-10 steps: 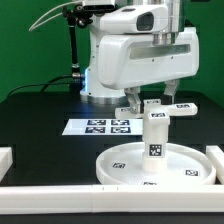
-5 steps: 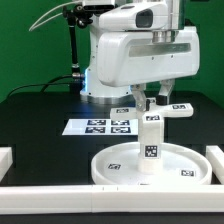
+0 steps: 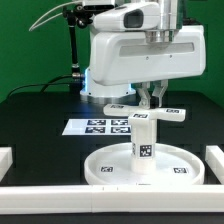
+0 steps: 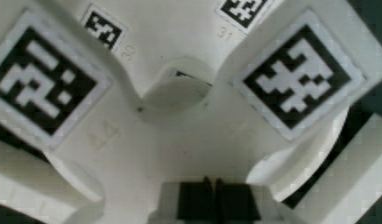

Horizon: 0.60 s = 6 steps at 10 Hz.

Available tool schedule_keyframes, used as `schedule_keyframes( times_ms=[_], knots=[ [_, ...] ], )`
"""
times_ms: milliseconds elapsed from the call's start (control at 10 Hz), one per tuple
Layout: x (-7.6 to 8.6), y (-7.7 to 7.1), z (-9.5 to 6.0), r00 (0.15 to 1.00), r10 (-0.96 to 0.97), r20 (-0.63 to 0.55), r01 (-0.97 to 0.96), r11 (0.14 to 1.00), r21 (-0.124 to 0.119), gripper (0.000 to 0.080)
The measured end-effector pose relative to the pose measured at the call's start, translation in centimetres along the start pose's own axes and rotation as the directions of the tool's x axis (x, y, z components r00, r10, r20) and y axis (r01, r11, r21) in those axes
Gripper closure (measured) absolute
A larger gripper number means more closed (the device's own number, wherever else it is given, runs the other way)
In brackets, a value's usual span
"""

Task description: Assemble round table

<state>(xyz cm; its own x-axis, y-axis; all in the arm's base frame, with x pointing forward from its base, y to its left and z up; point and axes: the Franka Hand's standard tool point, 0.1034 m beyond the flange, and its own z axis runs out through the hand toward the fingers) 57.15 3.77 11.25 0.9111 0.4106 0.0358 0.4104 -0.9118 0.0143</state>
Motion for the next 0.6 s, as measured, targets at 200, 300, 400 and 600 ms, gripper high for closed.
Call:
schedule_keyframes(
  times_ms=[200, 300, 400, 600],
  knots=[
    [0.00, 0.01, 0.00, 1.000, 0.001, 0.000, -0.001, 1.000, 0.000, 0.0798],
    [0.00, 0.03, -0.01, 1.000, 0.000, 0.000, 0.000, 1.000, 0.000, 0.0798],
    [-0.02, 0.26, -0.06, 1.000, -0.023, 0.001, 0.023, 1.000, 0.000, 0.0798],
    [-0.02, 0.61, -0.07, 0.999, -0.036, 0.010, 0.036, 0.999, 0.004, 0.0520]
  ],
)
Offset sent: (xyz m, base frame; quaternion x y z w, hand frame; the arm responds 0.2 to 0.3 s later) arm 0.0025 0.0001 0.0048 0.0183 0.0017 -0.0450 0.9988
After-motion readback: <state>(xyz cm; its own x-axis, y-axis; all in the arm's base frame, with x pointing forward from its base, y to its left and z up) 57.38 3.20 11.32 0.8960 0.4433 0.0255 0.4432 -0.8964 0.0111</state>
